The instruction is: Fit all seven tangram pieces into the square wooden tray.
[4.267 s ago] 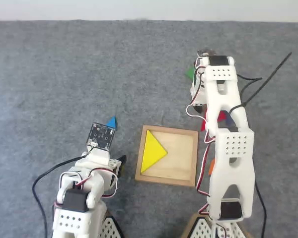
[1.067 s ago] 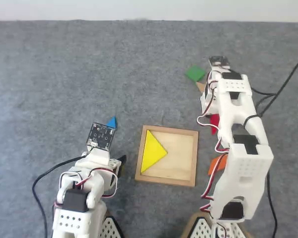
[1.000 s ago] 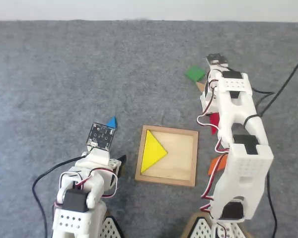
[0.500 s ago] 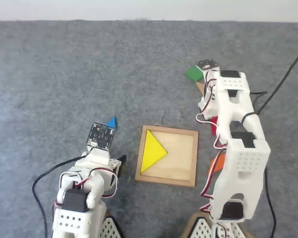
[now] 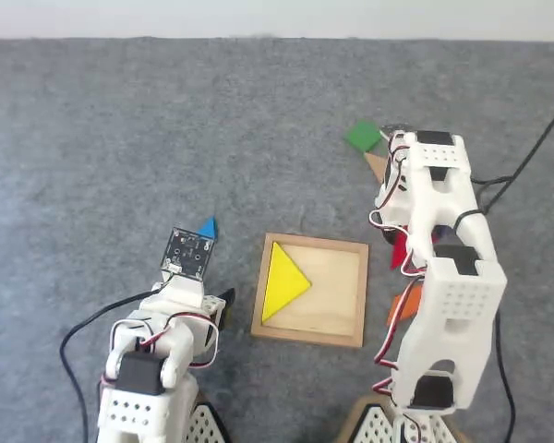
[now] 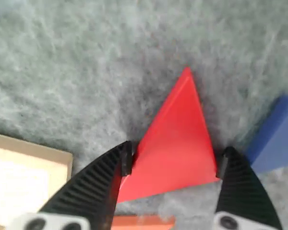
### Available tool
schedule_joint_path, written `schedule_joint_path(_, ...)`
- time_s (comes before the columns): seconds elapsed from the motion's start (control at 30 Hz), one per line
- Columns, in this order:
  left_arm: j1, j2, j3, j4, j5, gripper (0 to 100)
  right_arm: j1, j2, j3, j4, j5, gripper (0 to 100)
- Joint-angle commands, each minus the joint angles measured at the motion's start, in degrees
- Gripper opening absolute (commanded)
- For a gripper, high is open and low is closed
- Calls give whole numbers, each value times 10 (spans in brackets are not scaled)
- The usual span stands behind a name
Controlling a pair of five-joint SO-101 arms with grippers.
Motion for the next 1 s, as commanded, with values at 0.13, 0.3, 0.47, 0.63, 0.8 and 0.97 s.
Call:
schedule_joint_path(0.13,3,-4,-4,-3,-1,207,-3,-134,17,54,-49,340)
schedule_joint_path(0.3,3,-4,-4,-3,-1,207,-18,-160,145,-41,-46,348)
schedule_joint_path(0.47,3,-4,-4,-3,-1,207,-20,-135,151,-79,-44,348)
schedule_joint_path(0.63,3,-4,-4,-3,-1,207,-17,-62,104,-74,-47,347)
schedule_joint_path(0.8,3,-4,-4,-3,-1,207,-21,-25,81,-53,-45,270)
schedule_joint_path(0.97,3,-4,-4,-3,-1,207,-18,-30,78,-50,-49,255)
